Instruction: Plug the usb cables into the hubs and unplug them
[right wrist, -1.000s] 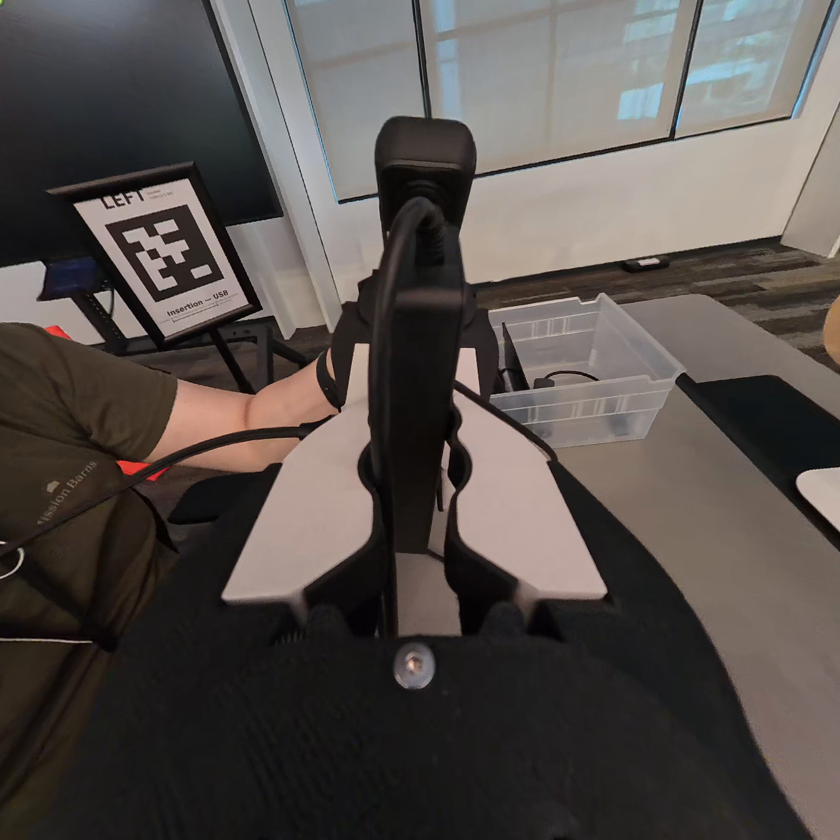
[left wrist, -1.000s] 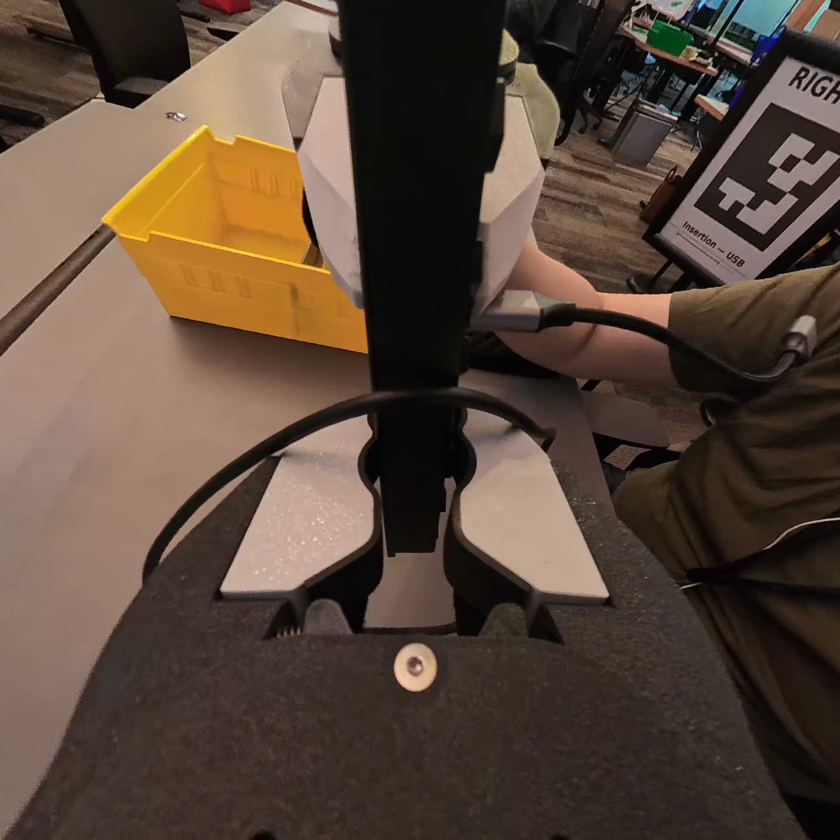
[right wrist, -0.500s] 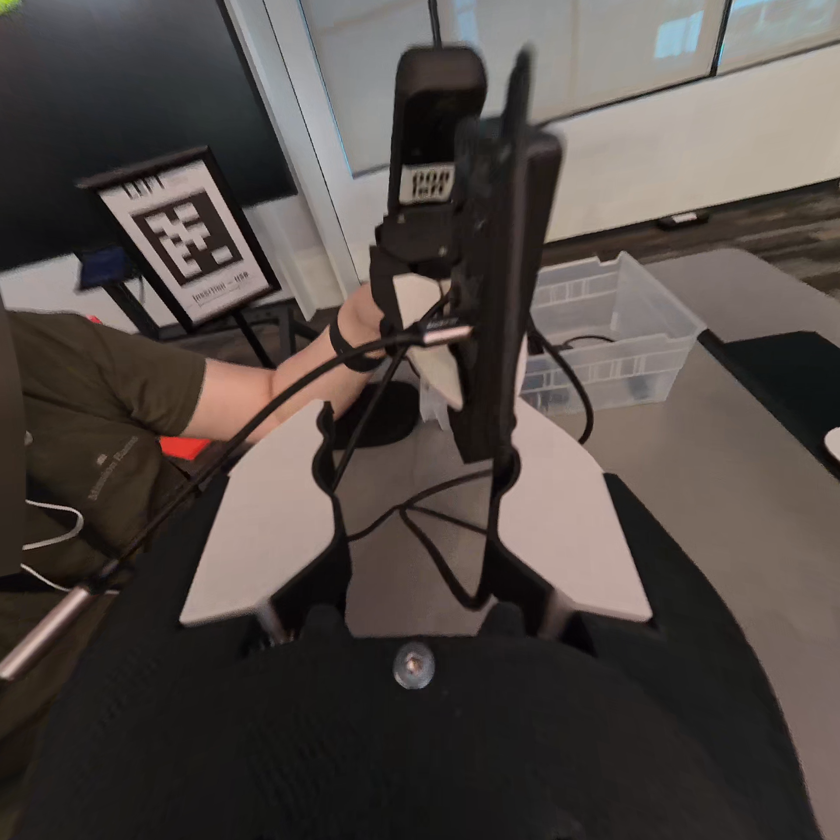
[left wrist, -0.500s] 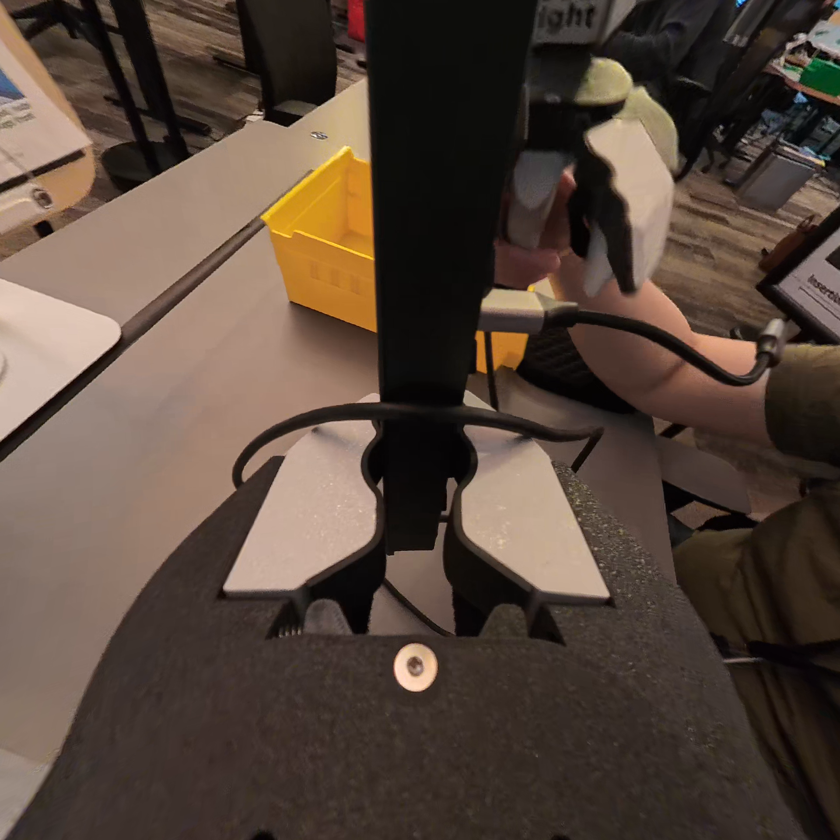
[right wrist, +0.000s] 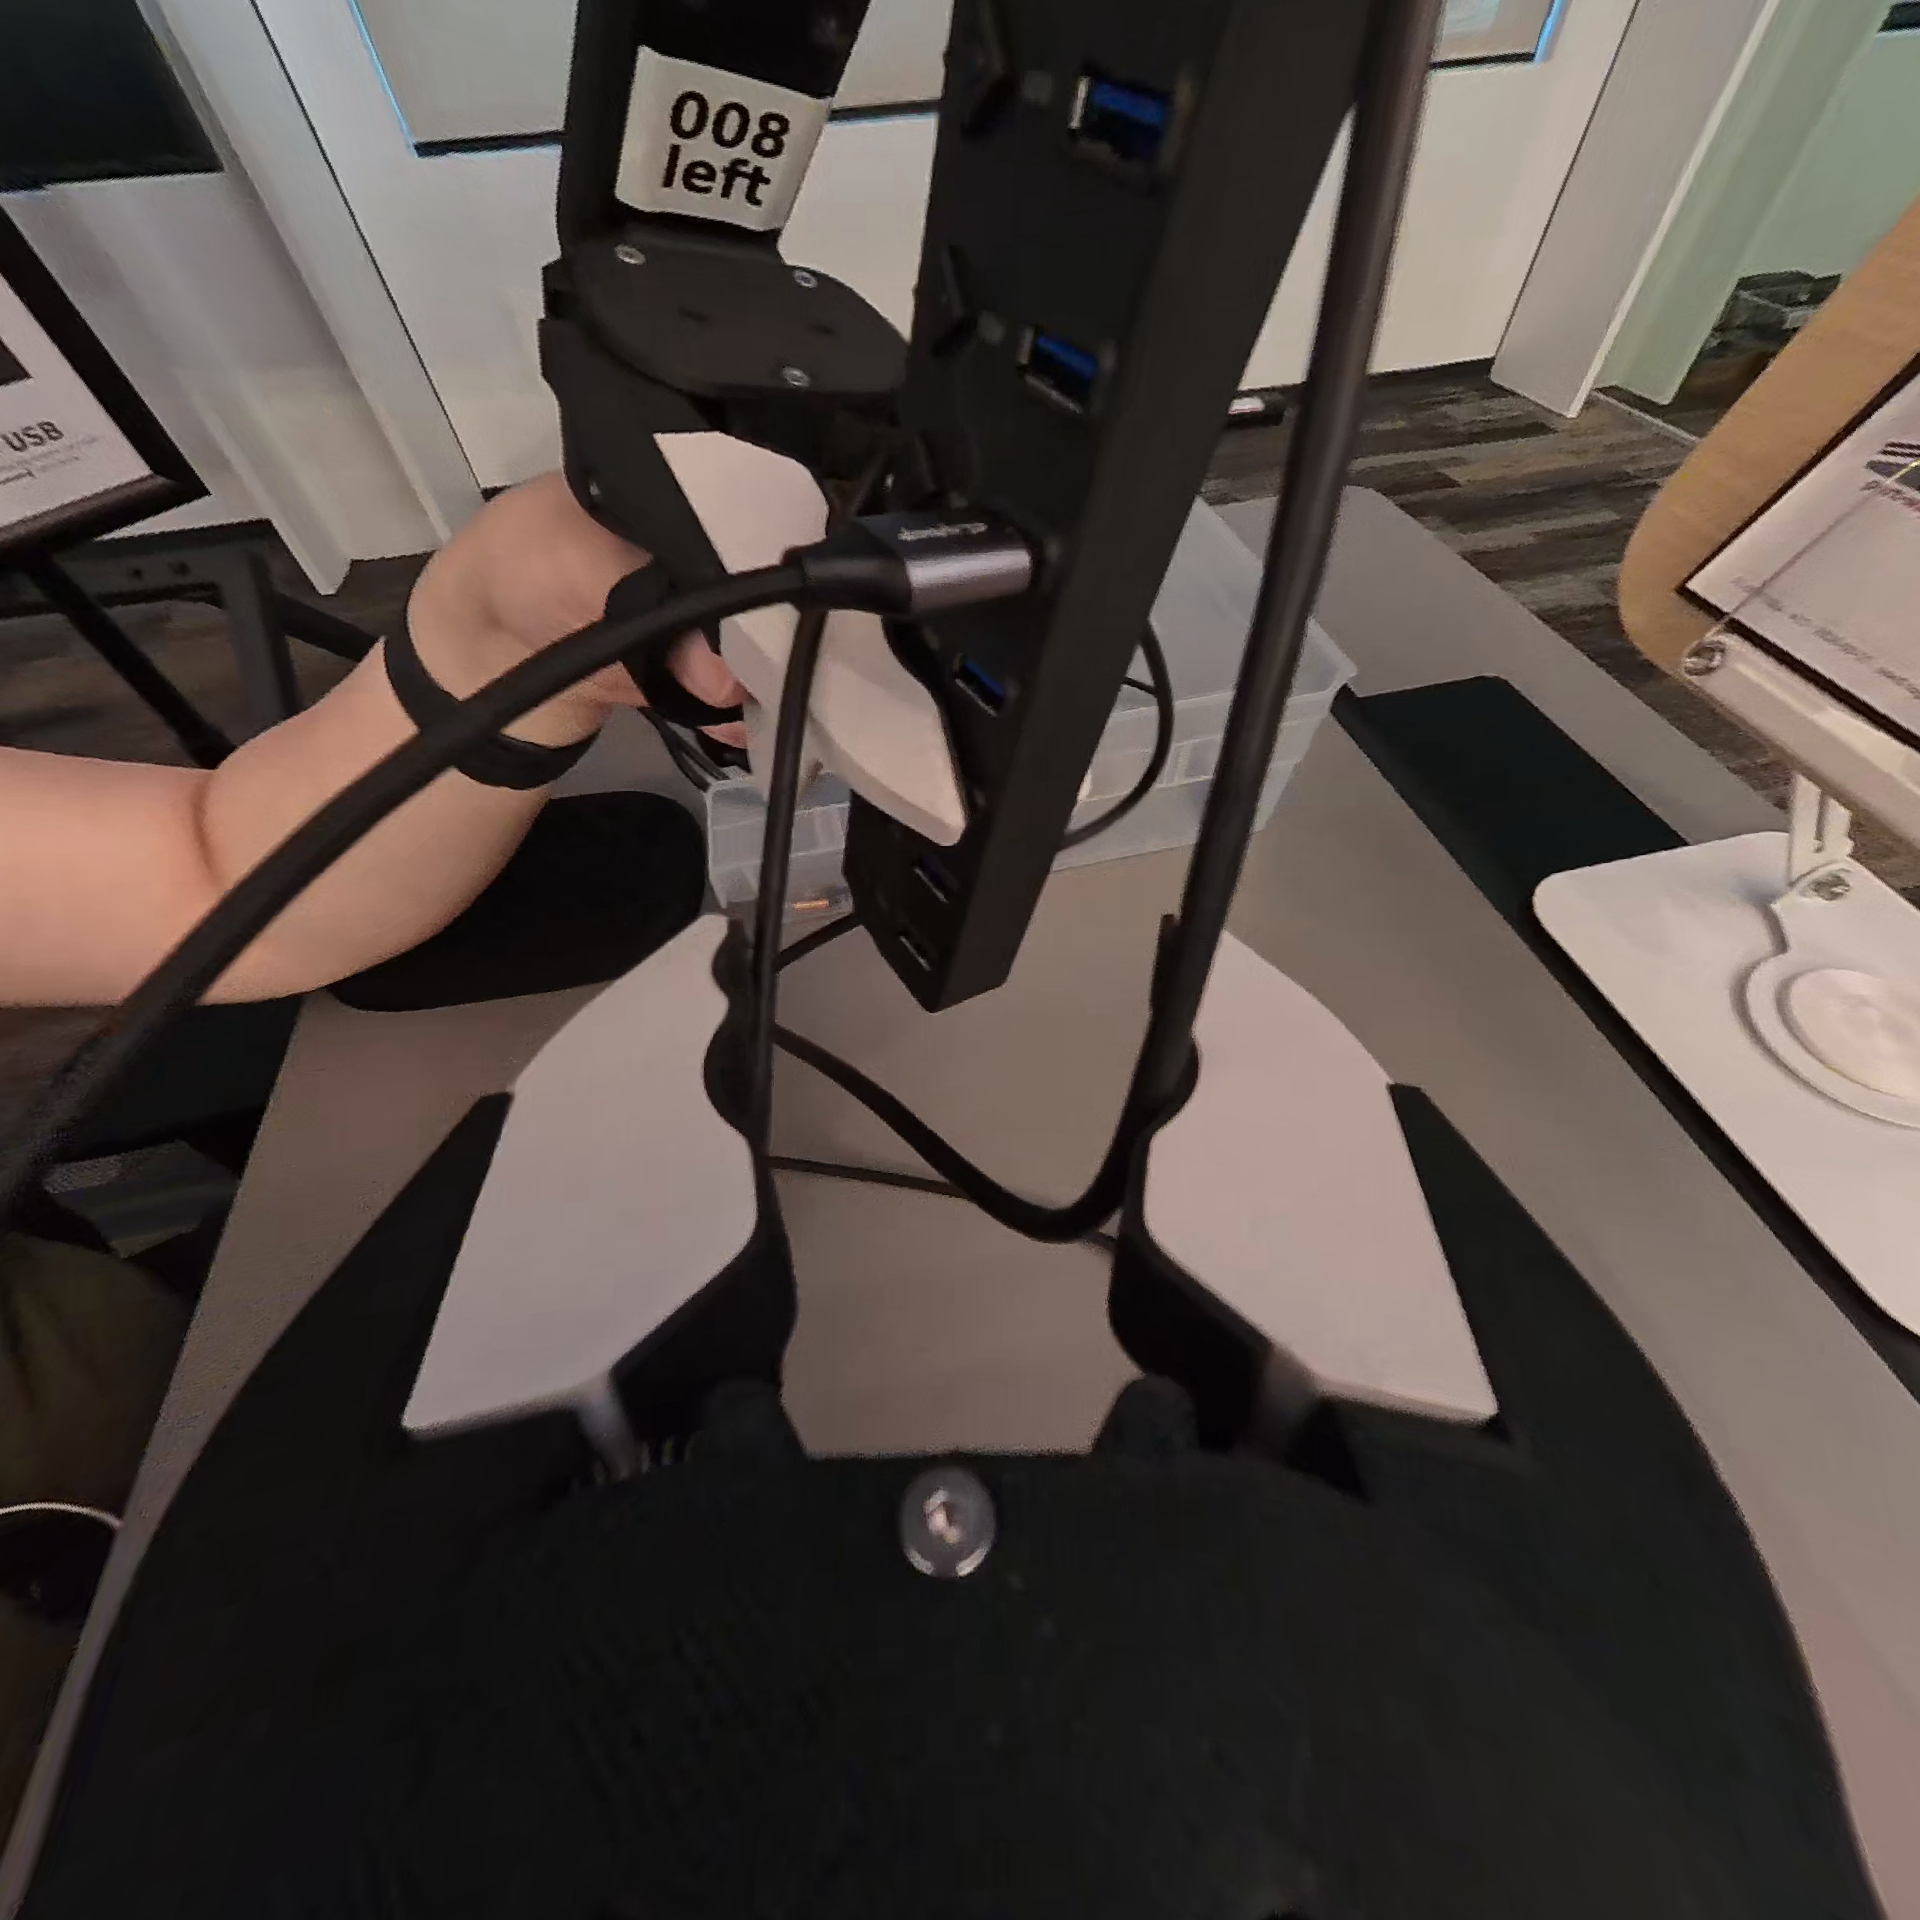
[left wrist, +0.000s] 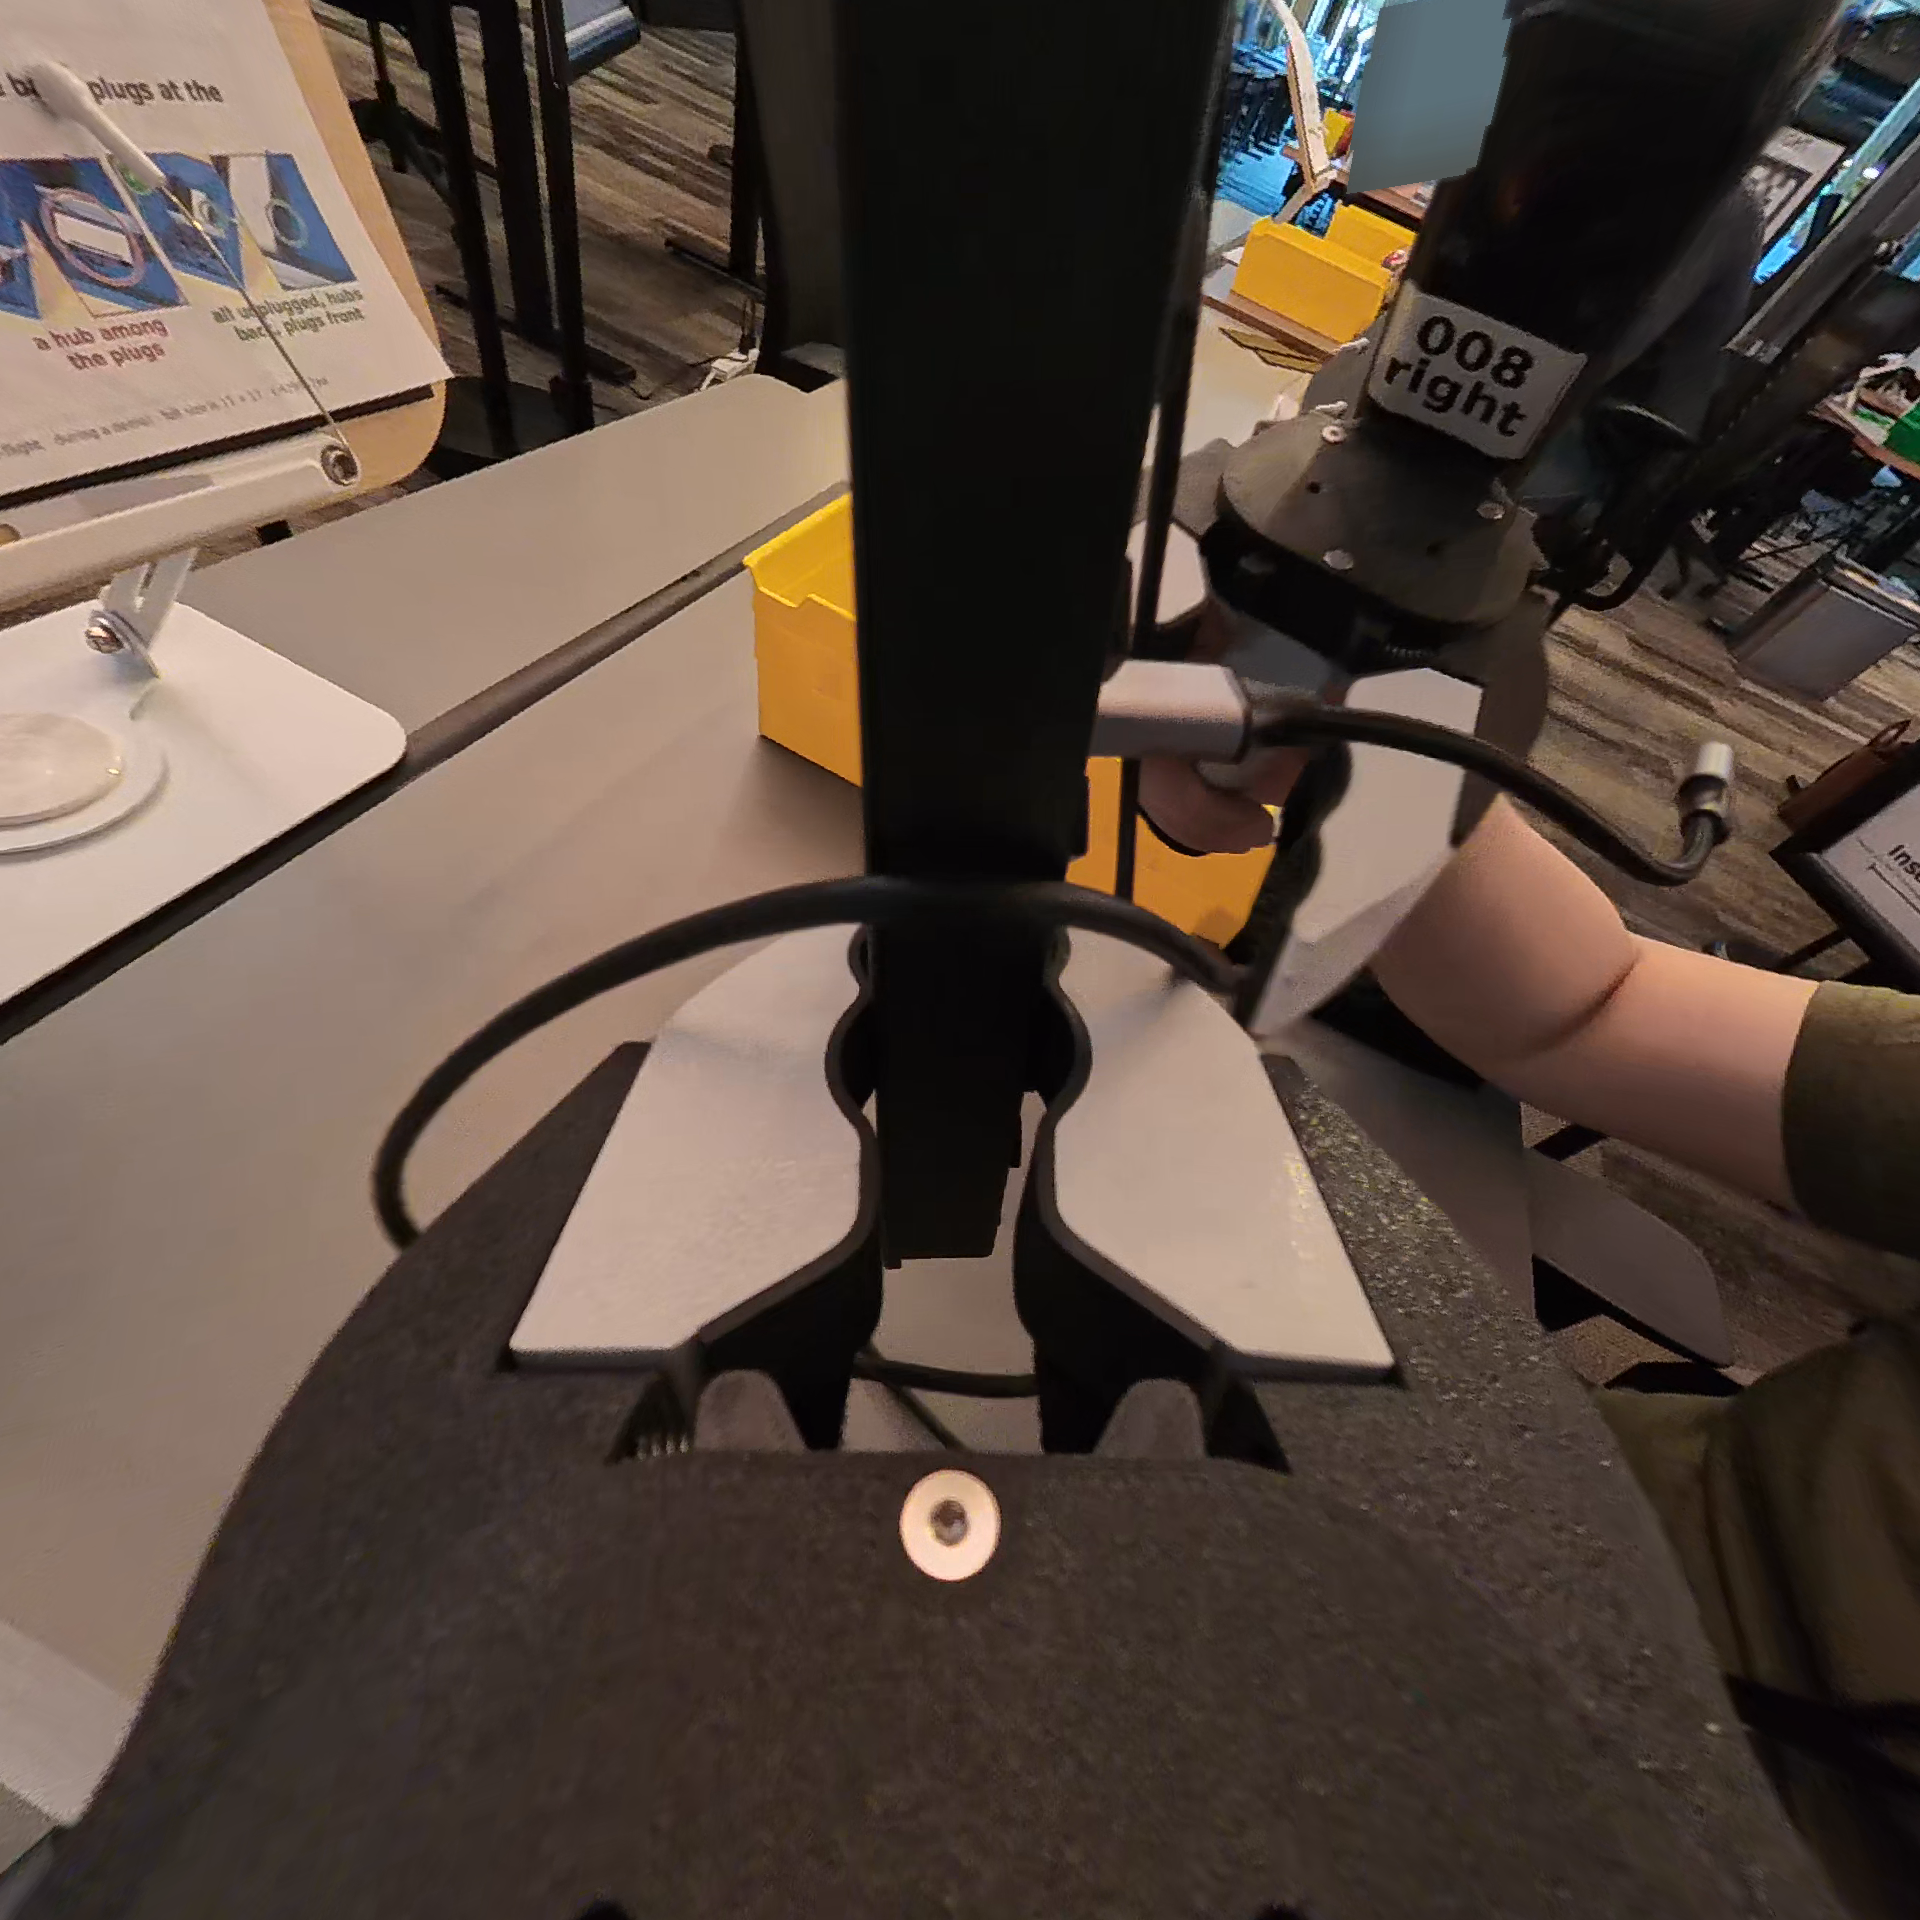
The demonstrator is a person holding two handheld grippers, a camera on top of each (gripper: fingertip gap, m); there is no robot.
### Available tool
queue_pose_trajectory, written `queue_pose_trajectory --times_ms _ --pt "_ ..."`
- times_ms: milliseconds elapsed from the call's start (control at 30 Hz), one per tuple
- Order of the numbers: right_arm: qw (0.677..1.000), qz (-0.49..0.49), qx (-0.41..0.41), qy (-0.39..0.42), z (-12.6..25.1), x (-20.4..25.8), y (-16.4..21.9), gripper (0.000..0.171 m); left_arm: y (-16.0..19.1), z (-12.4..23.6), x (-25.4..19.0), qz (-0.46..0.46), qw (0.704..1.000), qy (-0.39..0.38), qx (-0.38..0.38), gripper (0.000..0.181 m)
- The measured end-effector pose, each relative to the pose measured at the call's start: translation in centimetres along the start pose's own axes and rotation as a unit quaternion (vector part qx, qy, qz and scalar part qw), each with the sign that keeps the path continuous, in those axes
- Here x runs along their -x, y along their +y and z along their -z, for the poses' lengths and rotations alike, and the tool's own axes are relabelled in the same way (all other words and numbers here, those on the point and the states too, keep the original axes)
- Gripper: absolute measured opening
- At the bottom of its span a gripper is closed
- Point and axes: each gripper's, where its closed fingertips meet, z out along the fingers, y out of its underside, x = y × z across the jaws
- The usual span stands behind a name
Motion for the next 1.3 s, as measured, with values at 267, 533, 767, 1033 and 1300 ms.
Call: queue_pose_trajectory --times_ms 267,533,767,1033,1300 --pt "1.000 0.003 0.001 -0.027 -1.5 0.6 0.9 0.053 0.1 -0.6 -1.3 0.020 0.999 0.031 0.006 0.026" --pt "0.974 -0.082 -0.047 -0.206 -0.5 3.5 0.3 0.026 0.1 -0.5 -4.9 -0.002 0.991 0.132 0.013 0.026" --pt "0.984 -0.061 0.007 -0.166 -0.1 2.8 1.1 0.027 0.3 0.0 -4.6 -0.001 0.991 0.131 0.022 0.027" --pt "0.988 -0.140 0.011 -0.067 3.1 -1.7 0.7 0.026 1.3 4.0 -2.7 0.010 0.994 0.088 0.066 0.028" --pt "0.985 -0.152 0.062 0.045 9.8 -7.3 -2.4 0.026 0.8 4.6 -2.6 -0.007 0.995 0.079 0.057 0.023"
